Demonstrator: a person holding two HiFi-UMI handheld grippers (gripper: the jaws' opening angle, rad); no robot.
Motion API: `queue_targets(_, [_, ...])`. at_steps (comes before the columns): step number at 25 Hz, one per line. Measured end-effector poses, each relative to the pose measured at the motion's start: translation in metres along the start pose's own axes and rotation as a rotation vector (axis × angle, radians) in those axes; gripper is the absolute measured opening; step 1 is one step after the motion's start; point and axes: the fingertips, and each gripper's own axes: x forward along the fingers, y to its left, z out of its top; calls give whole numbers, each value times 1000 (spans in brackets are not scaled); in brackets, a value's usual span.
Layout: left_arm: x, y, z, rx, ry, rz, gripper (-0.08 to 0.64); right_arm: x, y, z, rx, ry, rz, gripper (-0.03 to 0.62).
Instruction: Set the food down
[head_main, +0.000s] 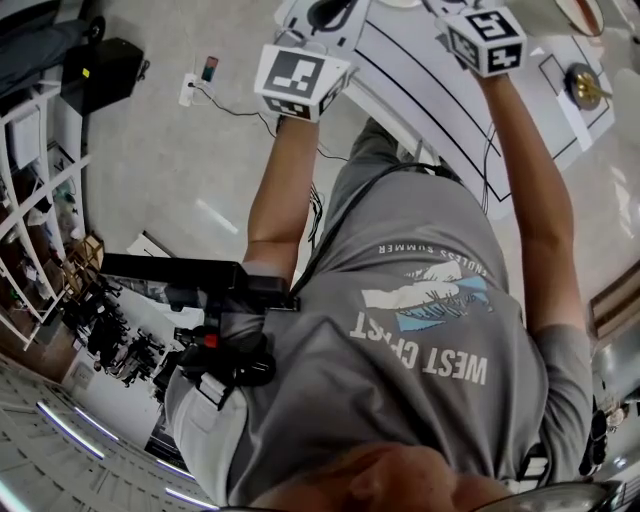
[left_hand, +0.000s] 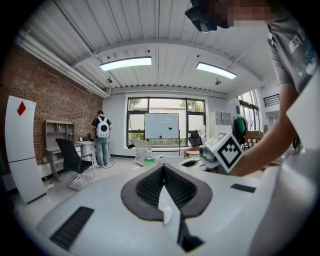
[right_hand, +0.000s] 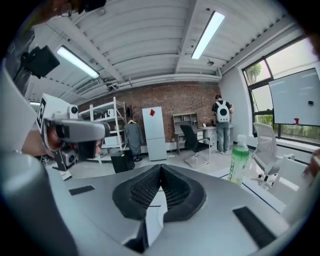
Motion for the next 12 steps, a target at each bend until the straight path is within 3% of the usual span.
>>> queue_targets(8, [-29, 5, -2, 17, -46, 26, 8, -67, 79, 93, -152, -219, 81, 8])
queue_targets(12, [-49, -6, 5, 39, -67, 35, 8, -105, 111, 119, -160, -279, 77, 6])
